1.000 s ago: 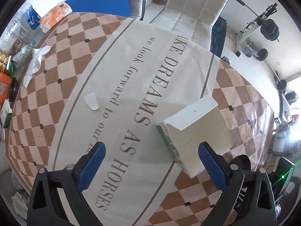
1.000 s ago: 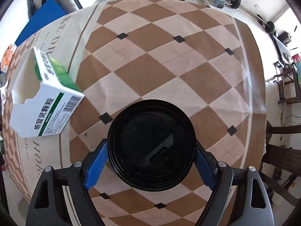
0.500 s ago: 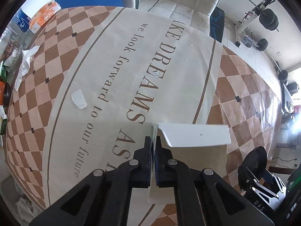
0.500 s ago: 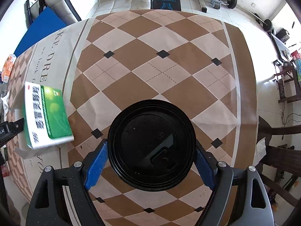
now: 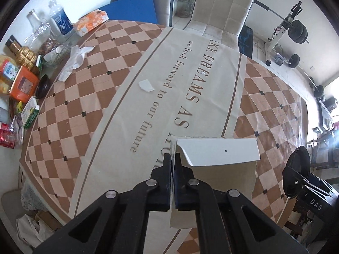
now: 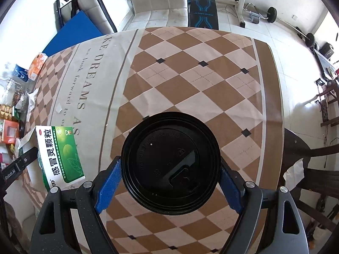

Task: Collect trash
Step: 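Carry the green box and black lid down over the white bin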

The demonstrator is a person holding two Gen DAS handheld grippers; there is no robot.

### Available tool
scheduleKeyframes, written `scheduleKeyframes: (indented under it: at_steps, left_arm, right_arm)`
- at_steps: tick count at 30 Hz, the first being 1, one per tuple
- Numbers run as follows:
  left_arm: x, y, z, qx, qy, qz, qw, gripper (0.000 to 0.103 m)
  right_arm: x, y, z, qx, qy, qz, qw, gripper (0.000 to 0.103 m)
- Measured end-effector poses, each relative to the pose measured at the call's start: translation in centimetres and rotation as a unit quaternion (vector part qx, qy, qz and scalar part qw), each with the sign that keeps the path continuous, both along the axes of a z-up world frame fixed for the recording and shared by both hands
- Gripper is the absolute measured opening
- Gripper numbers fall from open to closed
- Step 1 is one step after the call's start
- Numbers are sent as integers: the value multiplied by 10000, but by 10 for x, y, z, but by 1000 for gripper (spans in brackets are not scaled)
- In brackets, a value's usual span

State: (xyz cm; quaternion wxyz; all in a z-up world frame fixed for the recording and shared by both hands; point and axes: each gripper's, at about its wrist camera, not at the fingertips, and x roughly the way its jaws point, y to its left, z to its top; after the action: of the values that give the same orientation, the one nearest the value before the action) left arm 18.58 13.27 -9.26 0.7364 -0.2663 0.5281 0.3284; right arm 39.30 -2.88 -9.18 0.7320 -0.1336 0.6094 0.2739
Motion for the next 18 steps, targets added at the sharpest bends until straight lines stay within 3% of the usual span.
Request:
scheduleKeyframes:
  at_steps: [10, 18]
  left_arm:
    - [-172, -89, 19, 93, -257, 60, 9996, 0]
    - [-300, -162, -10, -186, -106, 79, 9997, 0]
  right_arm:
    - [-175, -65, 35, 270, 4, 503, 9984, 86]
    - [-327, -146, 21, 227, 380, 657, 9969, 86]
